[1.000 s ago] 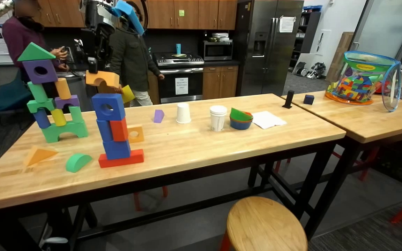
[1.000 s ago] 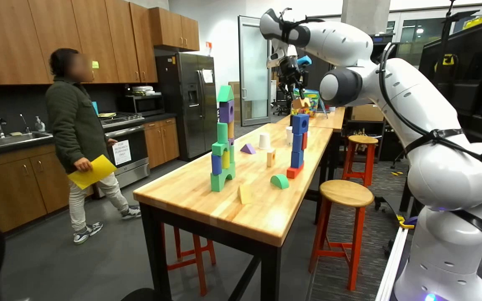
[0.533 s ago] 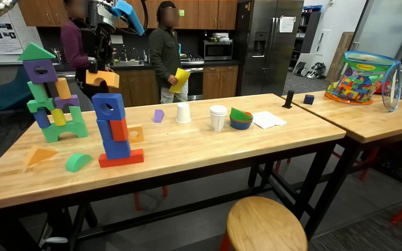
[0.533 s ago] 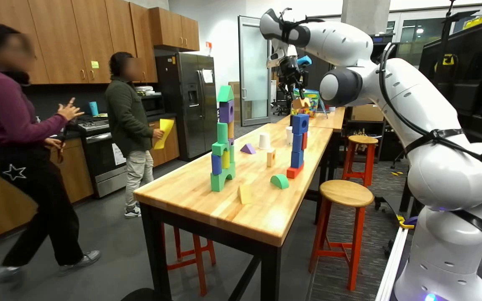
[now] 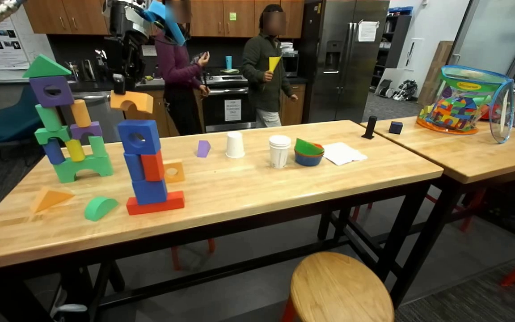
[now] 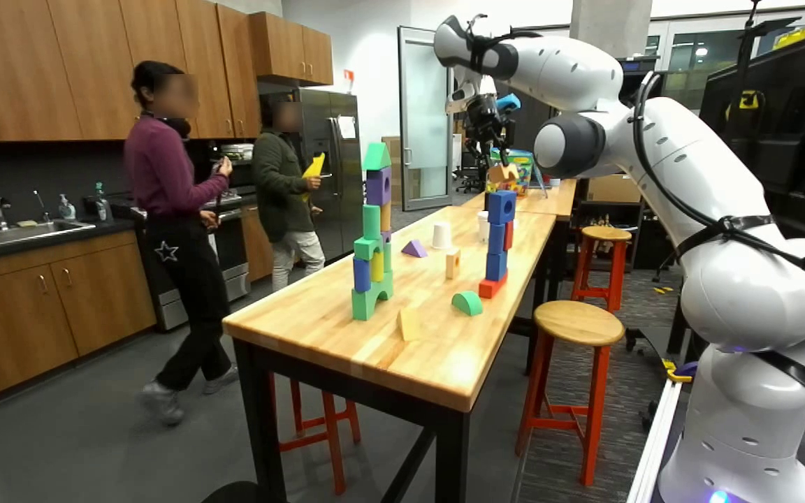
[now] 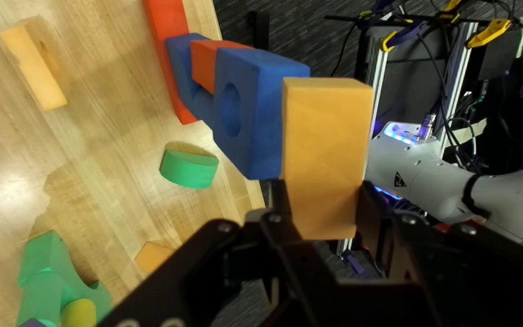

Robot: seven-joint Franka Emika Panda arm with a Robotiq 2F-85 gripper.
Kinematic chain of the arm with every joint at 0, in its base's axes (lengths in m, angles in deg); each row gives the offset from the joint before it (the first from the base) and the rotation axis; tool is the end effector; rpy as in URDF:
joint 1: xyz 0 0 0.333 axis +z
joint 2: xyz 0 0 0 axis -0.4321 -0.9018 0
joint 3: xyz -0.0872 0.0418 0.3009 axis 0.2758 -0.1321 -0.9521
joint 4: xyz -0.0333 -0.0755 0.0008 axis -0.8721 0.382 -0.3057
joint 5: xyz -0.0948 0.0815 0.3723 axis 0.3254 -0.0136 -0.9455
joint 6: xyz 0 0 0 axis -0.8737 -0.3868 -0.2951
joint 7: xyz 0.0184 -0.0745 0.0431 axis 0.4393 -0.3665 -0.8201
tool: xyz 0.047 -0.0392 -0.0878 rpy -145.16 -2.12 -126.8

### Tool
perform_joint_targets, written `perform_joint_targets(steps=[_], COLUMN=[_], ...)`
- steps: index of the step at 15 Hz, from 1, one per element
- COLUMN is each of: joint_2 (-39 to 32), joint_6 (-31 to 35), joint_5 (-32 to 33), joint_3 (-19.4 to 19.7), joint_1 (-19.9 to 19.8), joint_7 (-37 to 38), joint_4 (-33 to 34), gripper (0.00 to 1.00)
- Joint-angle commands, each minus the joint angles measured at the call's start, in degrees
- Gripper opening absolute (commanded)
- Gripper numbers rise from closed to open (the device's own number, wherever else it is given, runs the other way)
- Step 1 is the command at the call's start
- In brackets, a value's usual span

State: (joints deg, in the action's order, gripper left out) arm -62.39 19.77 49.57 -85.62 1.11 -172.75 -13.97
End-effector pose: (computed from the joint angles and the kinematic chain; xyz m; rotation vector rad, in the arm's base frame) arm 0.5684 -0.2832 0.5997 -1.9848 -1.9246 0.3019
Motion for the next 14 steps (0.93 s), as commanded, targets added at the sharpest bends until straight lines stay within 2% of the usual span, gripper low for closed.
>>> perform_joint_targets(steps=[1, 14], joint_2=[-0.19, -1.24], joint_6=[-0.21, -0.38], joint_5=[-0.14, -0.43], joint_3=[0.28, 0.16], joint_1=[0.06, -0.25], joint_7=[-0.05, 0.28], joint_4=[0.32, 0.59], gripper=[0.15, 0.15])
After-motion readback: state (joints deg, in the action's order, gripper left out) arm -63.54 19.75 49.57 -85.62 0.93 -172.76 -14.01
